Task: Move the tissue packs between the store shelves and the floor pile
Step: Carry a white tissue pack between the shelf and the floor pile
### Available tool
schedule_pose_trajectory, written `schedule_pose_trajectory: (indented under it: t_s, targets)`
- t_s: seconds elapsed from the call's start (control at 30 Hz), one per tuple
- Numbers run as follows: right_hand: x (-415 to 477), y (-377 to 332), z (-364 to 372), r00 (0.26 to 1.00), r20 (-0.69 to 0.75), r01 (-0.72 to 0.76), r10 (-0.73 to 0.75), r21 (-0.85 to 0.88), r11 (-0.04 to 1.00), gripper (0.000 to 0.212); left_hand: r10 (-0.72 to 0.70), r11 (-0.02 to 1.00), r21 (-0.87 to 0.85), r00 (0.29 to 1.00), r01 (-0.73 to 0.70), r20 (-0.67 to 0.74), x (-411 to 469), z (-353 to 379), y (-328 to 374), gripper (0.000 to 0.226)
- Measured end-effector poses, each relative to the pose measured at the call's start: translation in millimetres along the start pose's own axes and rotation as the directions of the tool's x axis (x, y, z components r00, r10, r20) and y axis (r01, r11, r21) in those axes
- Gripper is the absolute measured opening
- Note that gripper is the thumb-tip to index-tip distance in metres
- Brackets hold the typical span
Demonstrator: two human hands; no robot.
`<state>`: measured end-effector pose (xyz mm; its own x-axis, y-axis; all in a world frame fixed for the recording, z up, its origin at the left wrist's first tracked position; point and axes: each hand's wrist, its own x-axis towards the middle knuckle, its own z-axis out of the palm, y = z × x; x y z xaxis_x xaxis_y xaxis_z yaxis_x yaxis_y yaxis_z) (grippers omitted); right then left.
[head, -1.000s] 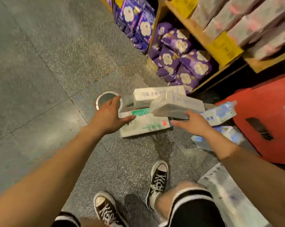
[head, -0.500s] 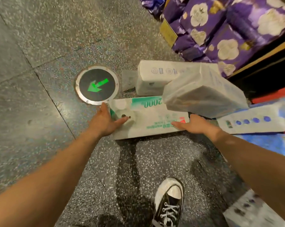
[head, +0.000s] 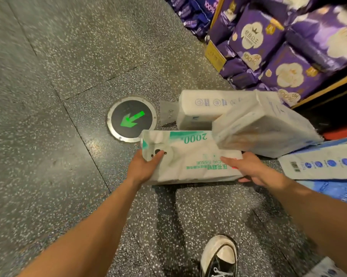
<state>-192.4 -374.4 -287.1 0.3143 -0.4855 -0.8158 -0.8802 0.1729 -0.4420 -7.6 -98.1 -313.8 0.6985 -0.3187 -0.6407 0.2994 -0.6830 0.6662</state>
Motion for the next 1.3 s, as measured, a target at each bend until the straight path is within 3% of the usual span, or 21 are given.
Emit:
schedule_pose_trajectory:
  t_s: [0.13, 0.33, 0.4, 0.47, 0.5, 0.53, 0.6, 0.67, 0.8, 0.9, 0.97, 1.07, 1.2, 1.3]
  targets:
    - [-48.8, -17.6, 9.2, 0.999, 0.041, -0.012, 0.011, 0.021, 1.0, 0.054, 0.032, 0.998, -0.05, 0.999, -0.032, 0.005, -28.5, -47.3, 25.2, 0.046]
    - [-175.1, -85.6, 11.6, 0.984, 0.057, 0.161, -0.168, 0.113, 0.981, 0.025, 0.063, 0.986, -0.149, 0.995, -0.074, -0.075, -124.3, -161.4, 76.4, 0.05]
    - [-223.6, -121.5, 6.5, 0.973, 0.061, 0.214, -0.224, 0.14, 0.967, 0.04, 0.068, 0.978, -0.189, 0.992, -0.086, -0.102, -165.6, -201.4, 103.5, 0.057]
    - [-271.6, -161.1, -2.8, 0.963, 0.06, 0.255, -0.264, 0.129, 0.958, 0.086, 0.081, 0.969, -0.222, 0.988, -0.11, -0.134, -207.3, -242.7, 134.5, 0.053]
    - [-301.0, -185.3, -8.4, 0.96, 0.044, 0.271, -0.278, 0.119, 0.955, 0.098, 0.104, 0.963, -0.23, 0.982, -0.138, -0.156, -230.5, -264.1, 154.6, 0.051]
    - [-328.7, -210.7, -14.8, 0.949, 0.029, 0.31, -0.315, 0.115, 0.944, 0.097, 0.128, 0.958, -0.232, 0.976, -0.167, -0.175, -251.9, -287.2, 174.8, 0.05]
    - [-389.1, -265.1, -26.7, 0.926, 0.03, 0.372, -0.377, 0.099, 0.923, 0.077, 0.181, 0.947, -0.231, 0.964, -0.225, -0.196, -293.6, -335.5, 218.9, 0.043]
    - [-454.3, -321.5, -34.9, 0.892, 0.027, 0.45, -0.452, 0.065, 0.891, 0.073, 0.226, 0.933, -0.236, 0.951, -0.274, -0.21, -331.8, -384.6, 262.5, 0.035]
    - [-577.5, -425.7, -50.5, 0.806, 0.077, 0.587, -0.586, 0.024, 0.81, 0.038, 0.269, 0.9, -0.269, 0.923, -0.342, -0.275, -402.5, -481.3, 344.7, 0.064]
    - [-665.3, -494.1, -58.5, 0.763, 0.066, 0.644, -0.643, -0.007, 0.765, 0.022, 0.289, 0.869, -0.295, 0.893, -0.396, -0.345, -455.8, -545.6, 389.5, 0.064]
    - [-717.4, -533.3, -57.2, 0.718, 0.066, 0.696, -0.693, -0.064, 0.715, 0.027, 0.266, 0.855, -0.314, 0.87, -0.412, -0.415, -492.9, -583.6, 413.2, 0.065]
    - [-772.0, -574.6, -48.3, 0.649, 0.084, 0.76, -0.756, -0.104, 0.641, 0.048, 0.27, 0.841, -0.297, 0.827, -0.453, -0.494, -532.4, -633.9, 435.3, 0.083]
    - [-816.8, -621.7, -27.2, 0.591, 0.066, 0.799, -0.804, -0.179, 0.574, 0.042, 0.263, 0.814, -0.292, 0.767, -0.503, -0.586, -574.7, -683.8, 456.4, 0.08]
    - [-828.9, -660.8, -7.1, 0.52, 0.055, 0.821, -0.853, -0.31, 0.48, 0.078, 0.229, 0.807, -0.279, 0.712, -0.52, -0.663, -590.8, -719.0, 466.5, 0.066]
